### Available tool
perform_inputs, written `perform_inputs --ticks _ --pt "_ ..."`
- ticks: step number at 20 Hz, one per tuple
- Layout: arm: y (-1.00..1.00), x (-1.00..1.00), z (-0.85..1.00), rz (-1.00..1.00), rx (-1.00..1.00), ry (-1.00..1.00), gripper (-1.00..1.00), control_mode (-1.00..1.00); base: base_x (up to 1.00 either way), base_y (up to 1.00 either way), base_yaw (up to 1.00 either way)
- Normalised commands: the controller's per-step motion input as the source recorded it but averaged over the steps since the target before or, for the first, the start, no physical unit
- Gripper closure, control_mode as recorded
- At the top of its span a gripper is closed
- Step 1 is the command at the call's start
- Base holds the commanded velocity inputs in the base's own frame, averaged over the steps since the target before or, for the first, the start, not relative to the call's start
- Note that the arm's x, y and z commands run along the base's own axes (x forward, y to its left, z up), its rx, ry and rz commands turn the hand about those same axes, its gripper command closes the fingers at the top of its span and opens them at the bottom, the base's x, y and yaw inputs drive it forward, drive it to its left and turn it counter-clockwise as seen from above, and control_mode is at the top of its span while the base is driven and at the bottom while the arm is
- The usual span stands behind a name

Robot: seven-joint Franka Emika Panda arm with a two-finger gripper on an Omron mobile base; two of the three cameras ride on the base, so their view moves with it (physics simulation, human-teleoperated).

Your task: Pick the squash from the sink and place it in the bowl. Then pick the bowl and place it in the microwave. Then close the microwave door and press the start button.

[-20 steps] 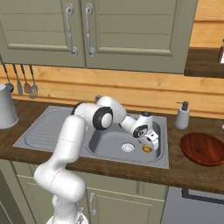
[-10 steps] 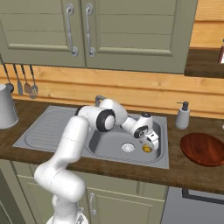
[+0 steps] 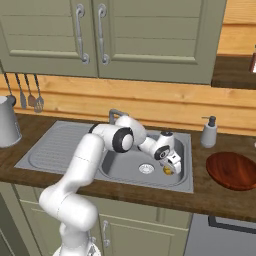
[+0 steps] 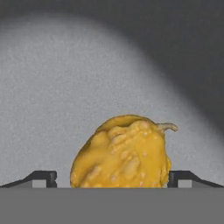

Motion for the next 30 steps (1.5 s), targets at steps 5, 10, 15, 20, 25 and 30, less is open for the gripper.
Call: perform_inputs --ticks 5,10,15,20,25,30 --pt "-0.17 0.0 -0.31 0.0 0.0 0.04 1.0 -1.0 0.0 0.0 0.0" --pt "-0.08 -0.13 -0.23 0.0 0.0 0.04 1.0 -1.0 0.0 0.0 0.0" --pt "0.06 -0.42 0.21 0.0 0.05 0.0 1.0 -1.0 0.0 0.0 0.0" --pt "0.25 -0.58 0.63 0.04 0.02 -0.02 1.0 -1.0 0.0 0.0 0.0" --pt "0.33 -0.42 0.38 0.07 -0.01 -0.07 1.0 -1.0 0.0 0.0 0.0" --pt "0.24 -0.52 0.76 0.11 0.0 -0.03 1.0 -1.0 0.0 0.0 0.0"
